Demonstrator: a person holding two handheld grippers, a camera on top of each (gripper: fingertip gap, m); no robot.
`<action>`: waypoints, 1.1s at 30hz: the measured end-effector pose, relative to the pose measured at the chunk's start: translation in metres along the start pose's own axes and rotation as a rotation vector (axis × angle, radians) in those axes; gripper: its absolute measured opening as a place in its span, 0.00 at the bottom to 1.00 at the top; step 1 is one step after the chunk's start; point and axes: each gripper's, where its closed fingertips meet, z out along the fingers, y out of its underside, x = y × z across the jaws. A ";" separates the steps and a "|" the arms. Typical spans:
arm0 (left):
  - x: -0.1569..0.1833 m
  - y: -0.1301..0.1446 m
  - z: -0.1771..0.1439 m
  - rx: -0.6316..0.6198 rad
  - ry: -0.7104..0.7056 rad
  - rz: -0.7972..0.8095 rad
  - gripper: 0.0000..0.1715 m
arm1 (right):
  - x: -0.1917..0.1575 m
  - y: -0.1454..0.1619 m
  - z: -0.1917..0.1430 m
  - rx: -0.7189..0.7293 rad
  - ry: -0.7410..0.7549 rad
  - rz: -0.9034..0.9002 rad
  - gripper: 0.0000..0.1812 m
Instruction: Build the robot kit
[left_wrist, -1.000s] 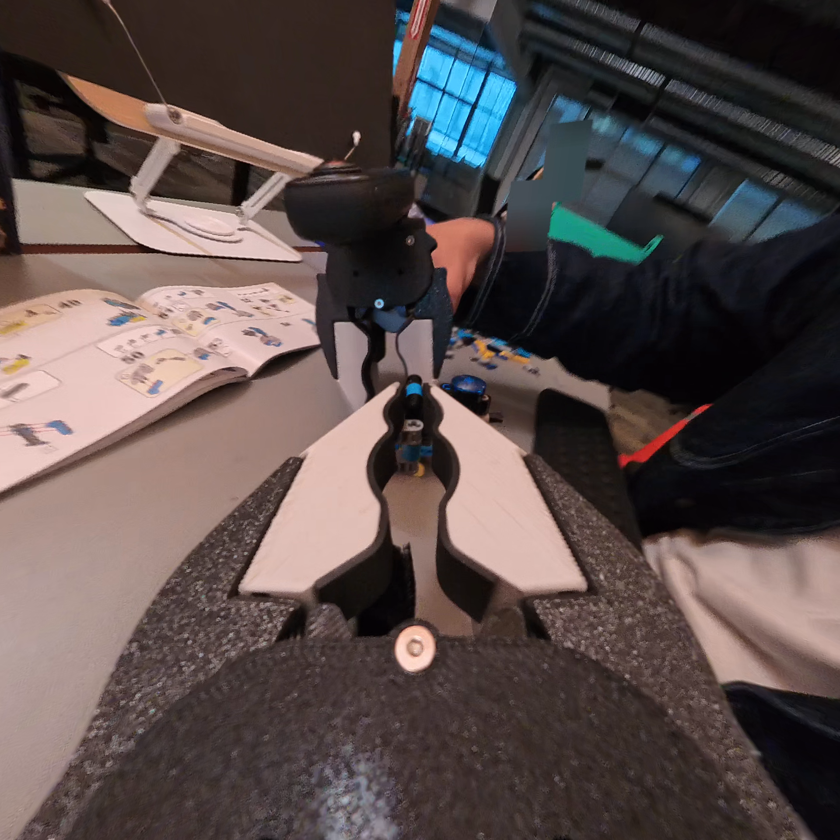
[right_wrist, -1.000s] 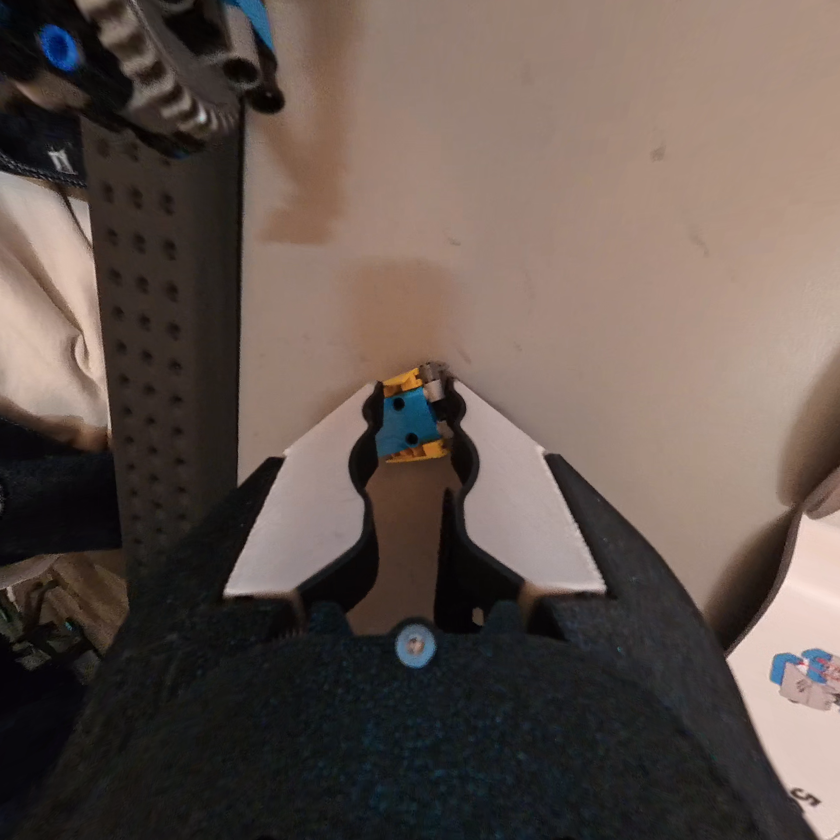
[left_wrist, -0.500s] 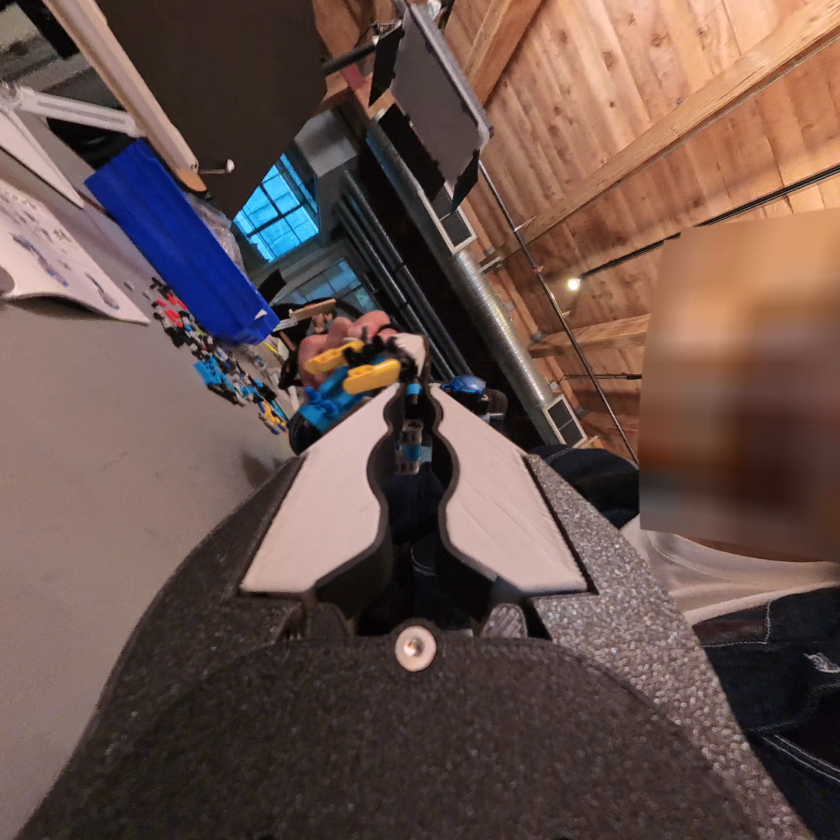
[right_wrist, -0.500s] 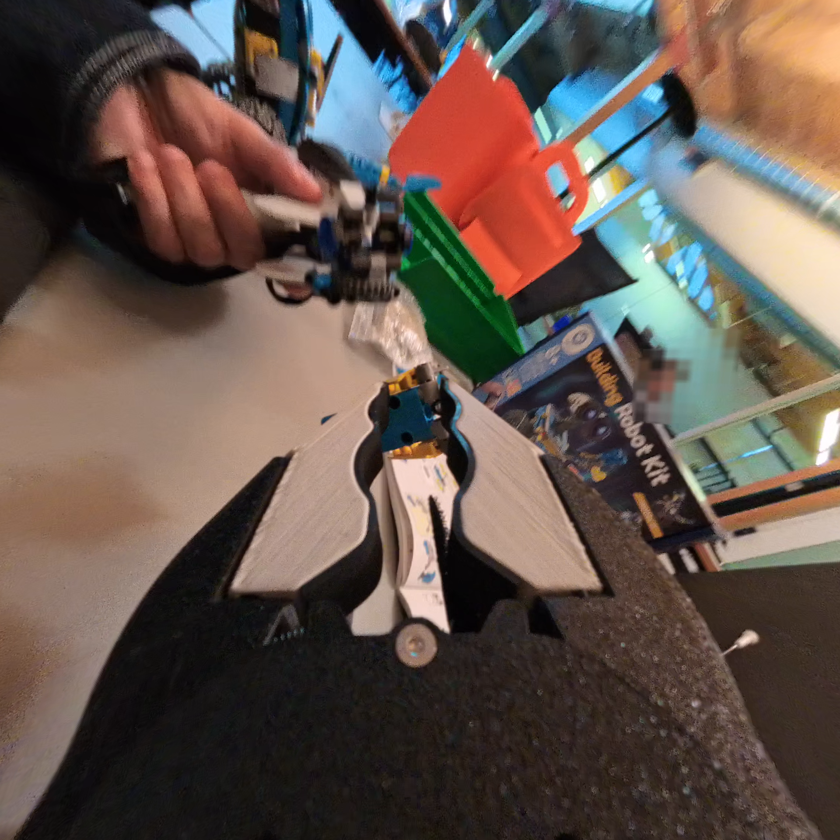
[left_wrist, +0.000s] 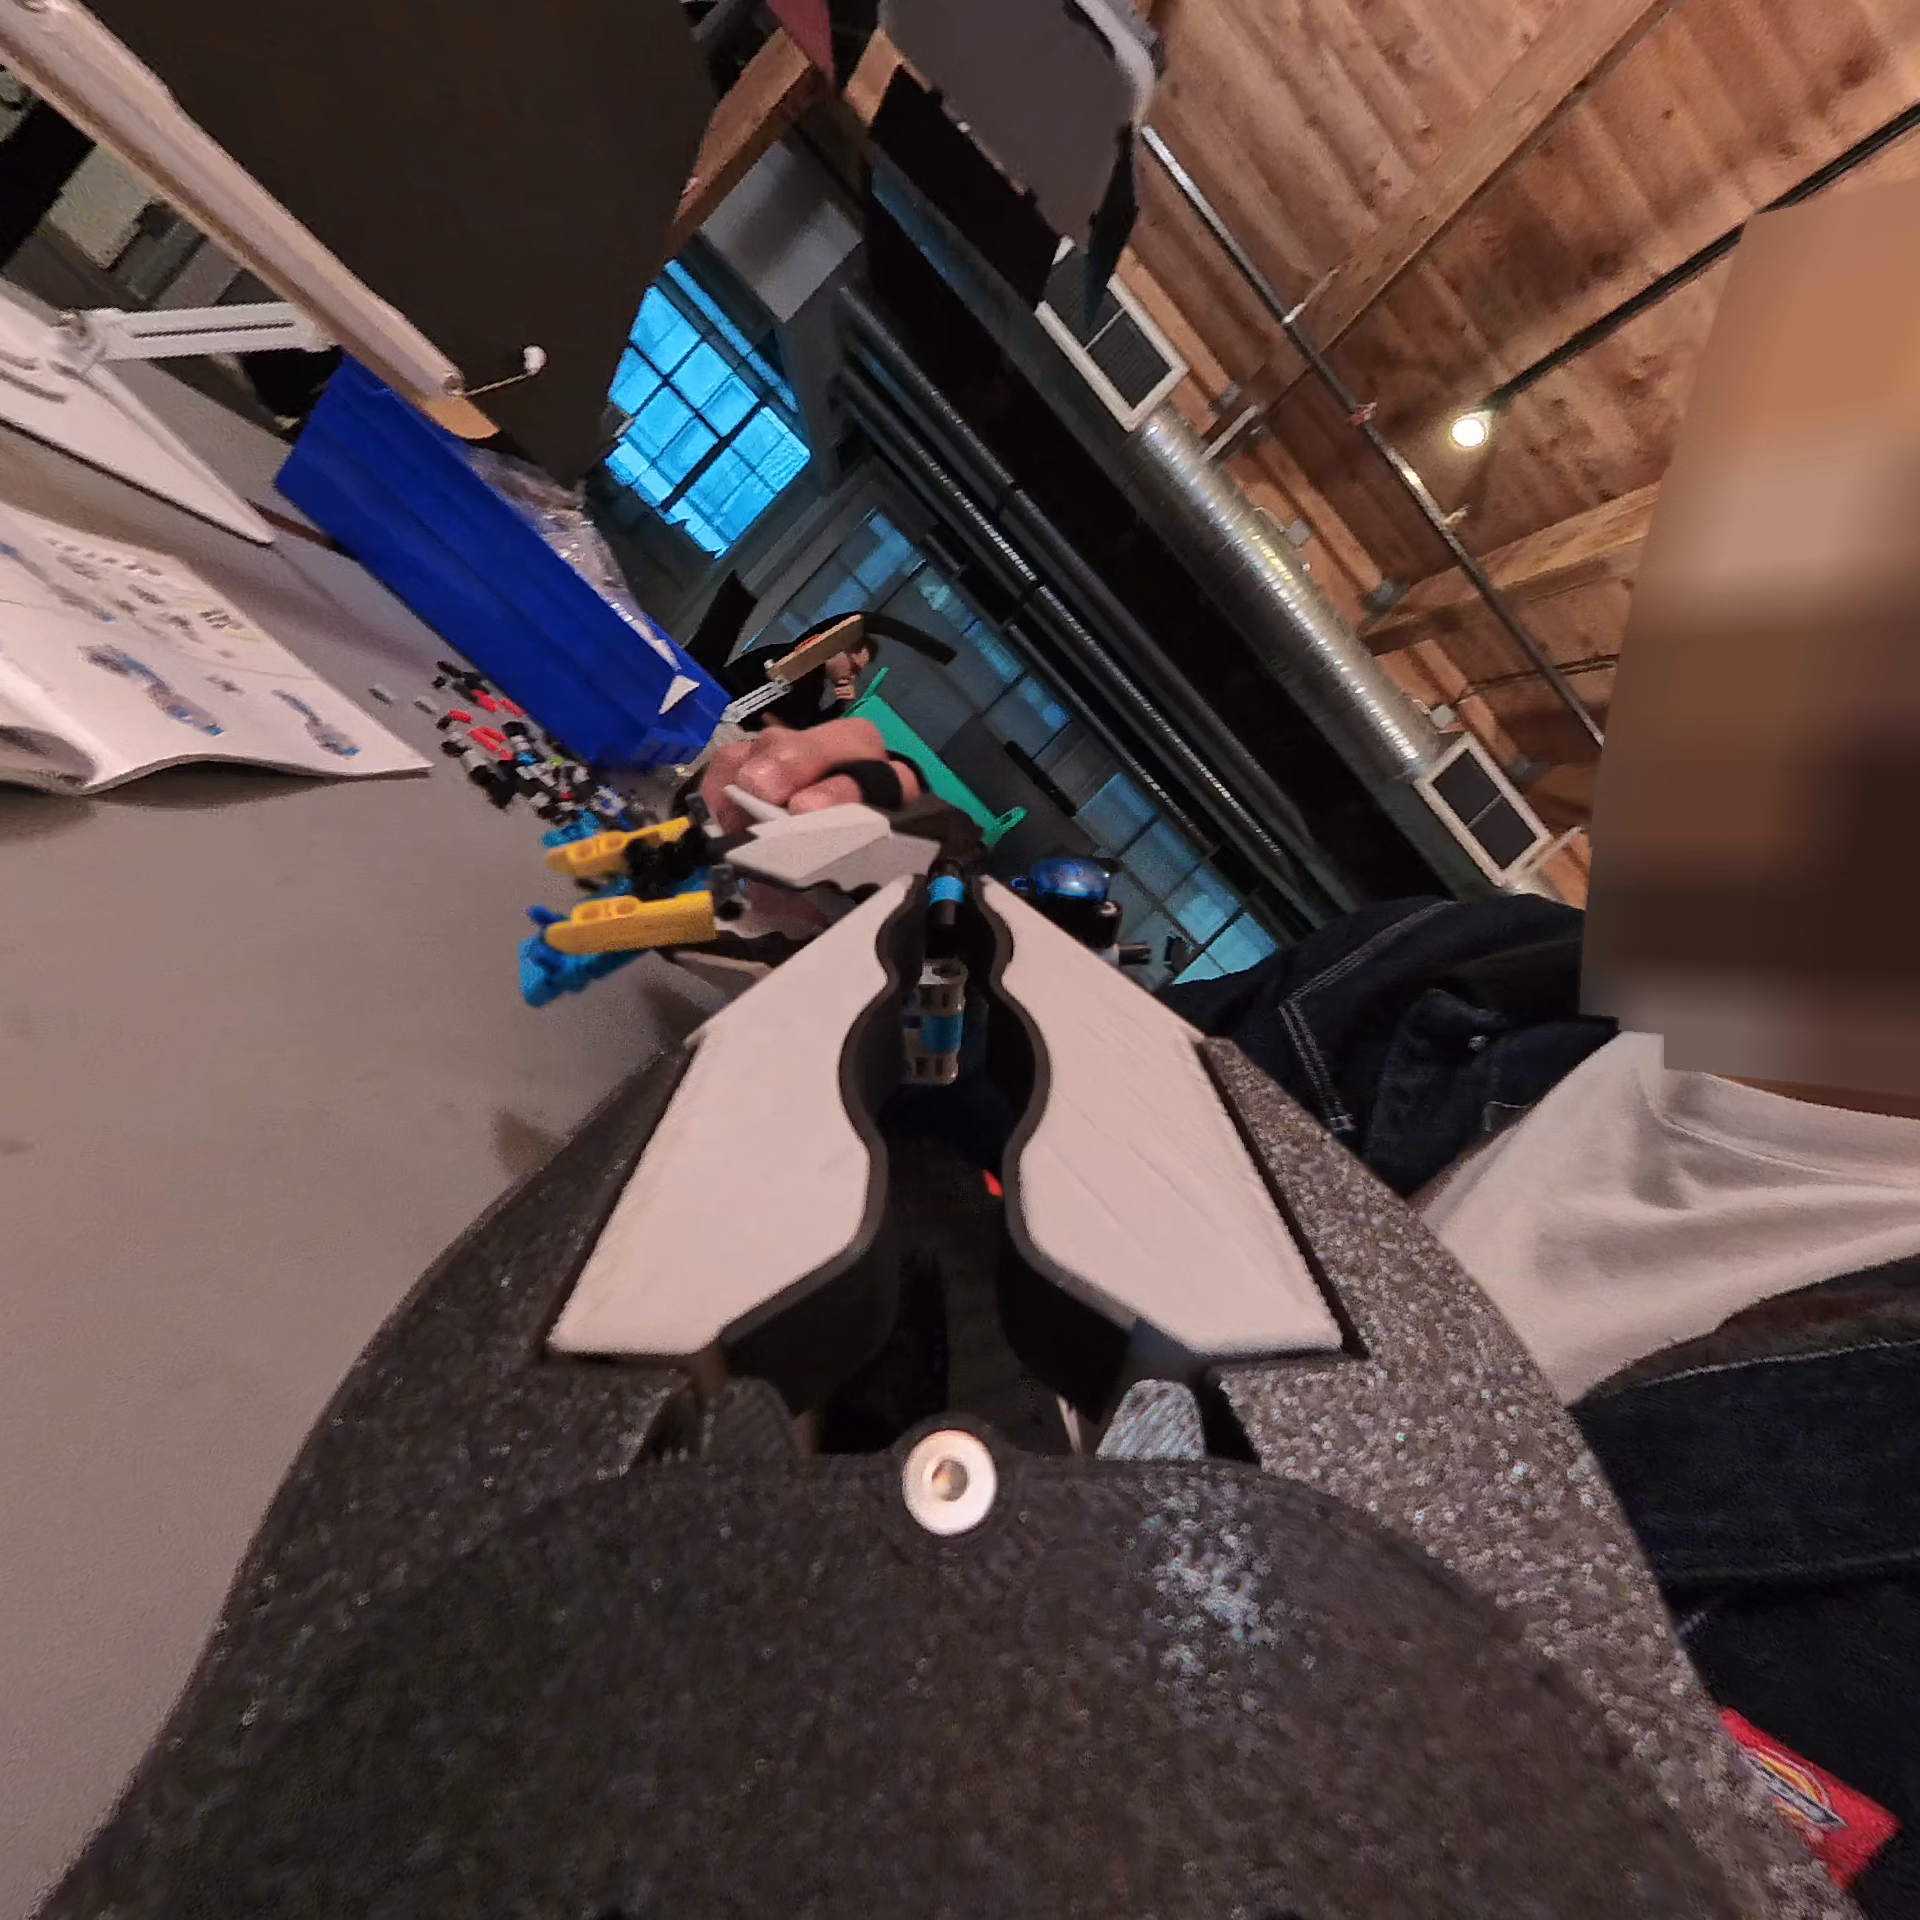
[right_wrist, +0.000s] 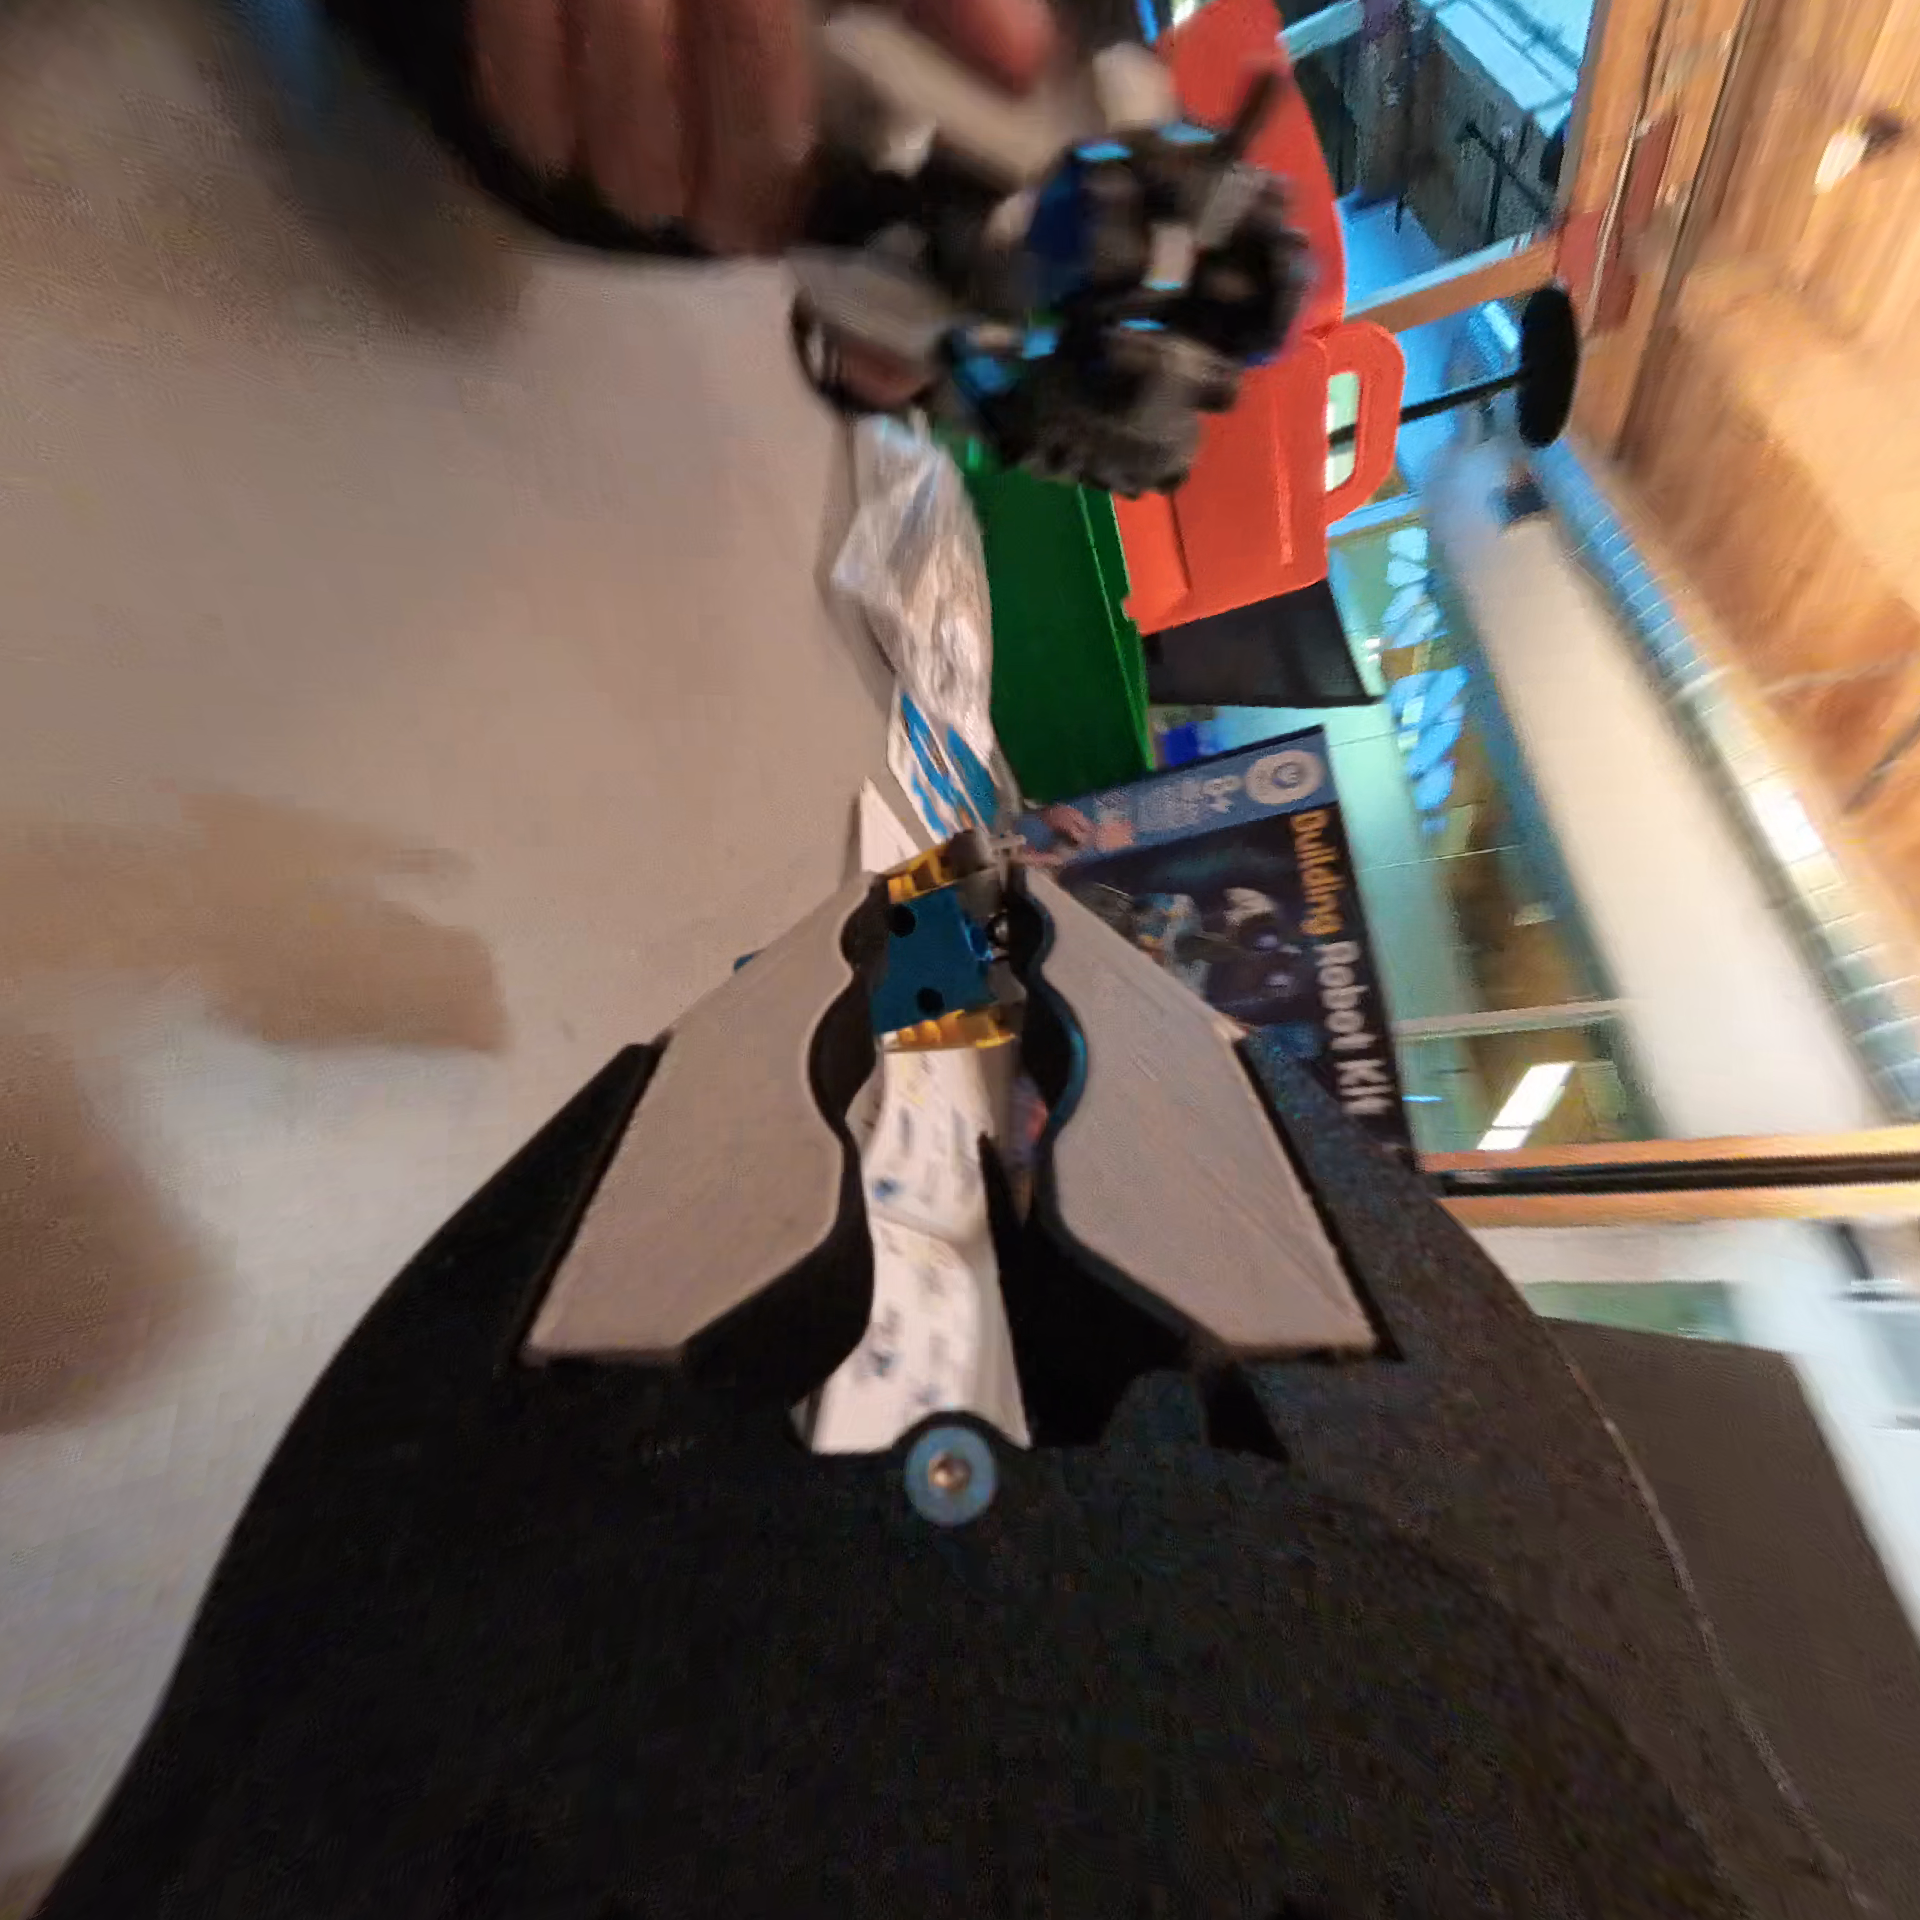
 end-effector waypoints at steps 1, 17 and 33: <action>-0.005 0.001 -0.001 -0.007 -0.027 -0.007 0.04 | -0.006 0.007 0.002 -0.047 0.012 -0.093 0.12; -0.042 0.018 -0.004 -0.097 -0.244 0.008 0.04 | -0.080 0.006 -0.029 -0.172 -0.248 0.262 0.19; -0.090 0.065 0.042 -0.549 -0.563 0.169 0.04 | -0.080 0.034 -0.053 -0.107 -0.451 0.666 0.24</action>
